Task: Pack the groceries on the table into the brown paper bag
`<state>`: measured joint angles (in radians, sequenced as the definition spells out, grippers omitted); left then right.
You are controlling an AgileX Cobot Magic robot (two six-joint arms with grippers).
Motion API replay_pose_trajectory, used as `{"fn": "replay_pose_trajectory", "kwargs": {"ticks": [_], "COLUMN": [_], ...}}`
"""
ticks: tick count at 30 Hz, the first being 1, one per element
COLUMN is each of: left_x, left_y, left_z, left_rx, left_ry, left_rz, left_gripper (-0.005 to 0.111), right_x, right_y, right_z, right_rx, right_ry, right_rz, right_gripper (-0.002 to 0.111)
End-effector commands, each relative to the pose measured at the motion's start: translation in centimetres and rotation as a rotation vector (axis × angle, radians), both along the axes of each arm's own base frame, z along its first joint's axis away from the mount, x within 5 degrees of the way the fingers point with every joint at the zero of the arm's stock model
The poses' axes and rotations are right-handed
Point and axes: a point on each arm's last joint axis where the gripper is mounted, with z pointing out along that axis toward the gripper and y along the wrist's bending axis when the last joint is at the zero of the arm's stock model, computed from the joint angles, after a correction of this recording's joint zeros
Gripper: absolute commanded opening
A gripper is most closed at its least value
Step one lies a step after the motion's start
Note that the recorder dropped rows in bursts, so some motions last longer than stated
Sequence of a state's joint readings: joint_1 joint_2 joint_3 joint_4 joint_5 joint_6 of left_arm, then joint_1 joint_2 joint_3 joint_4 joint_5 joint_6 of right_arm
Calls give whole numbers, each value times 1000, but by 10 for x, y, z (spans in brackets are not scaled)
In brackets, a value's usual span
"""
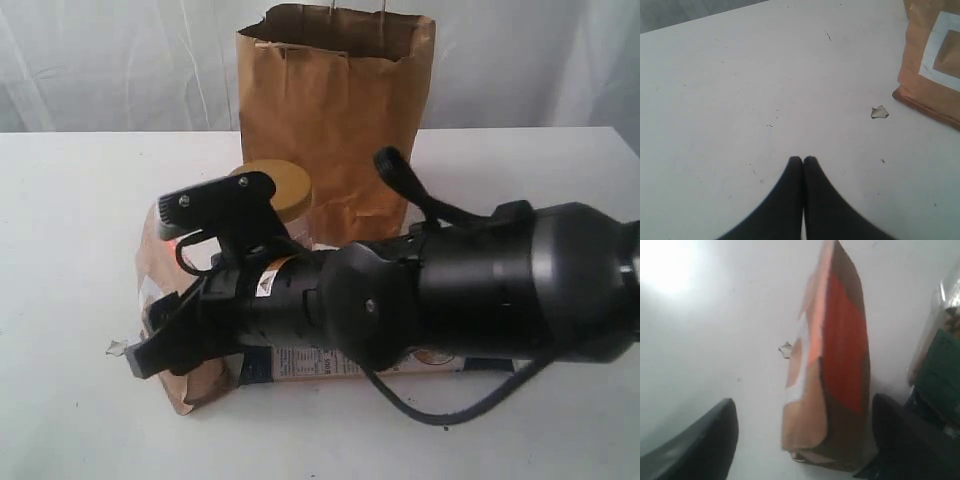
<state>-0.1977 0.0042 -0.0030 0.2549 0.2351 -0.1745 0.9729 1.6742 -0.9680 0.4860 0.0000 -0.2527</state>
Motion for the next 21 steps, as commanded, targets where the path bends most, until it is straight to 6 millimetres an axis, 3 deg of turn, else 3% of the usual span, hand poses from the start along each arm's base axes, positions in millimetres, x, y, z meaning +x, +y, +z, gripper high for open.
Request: {"fn": "replay_pose_trajectory", "kwargs": {"ticks": [1,3,5,8,10,11,15,18,21], "left_x": [0,0,0,0,0,0,0,0,0], "left_y": [0,0,0,0,0,0,0,0,0], "left_z": [-1,-1,-1,-1,-1,-1,-1,-1,-1], "left_rx": [2,2,2,2,2,2,2,2,2], "left_ry": [-4,-4,-4,-4,-4,-4,-4,-4,-4], "left_rz": [-7,-7,-7,-7,-7,-7,-7,-7,-7], "left_gripper": [0,0,0,0,0,0,0,0,0], "right_x": [-22,-32,-26,-1,16,26,37,32,26], "right_y": [-15,-32,-55,-79,-87,-84,-70,-53,-38], "right_z": [53,76,94,94,75,57,18,3,-3], "right_rx": [40,9,5,-15,-41,-47,-28,31,66], "right_ry": [-69,-127,-180,-181,-134,-94,86,221,233], "right_rz": [96,153,99,-33,-108,-143,-229,-288,-276], "right_gripper": [69,69,69,69,69,68,66,64,62]}}
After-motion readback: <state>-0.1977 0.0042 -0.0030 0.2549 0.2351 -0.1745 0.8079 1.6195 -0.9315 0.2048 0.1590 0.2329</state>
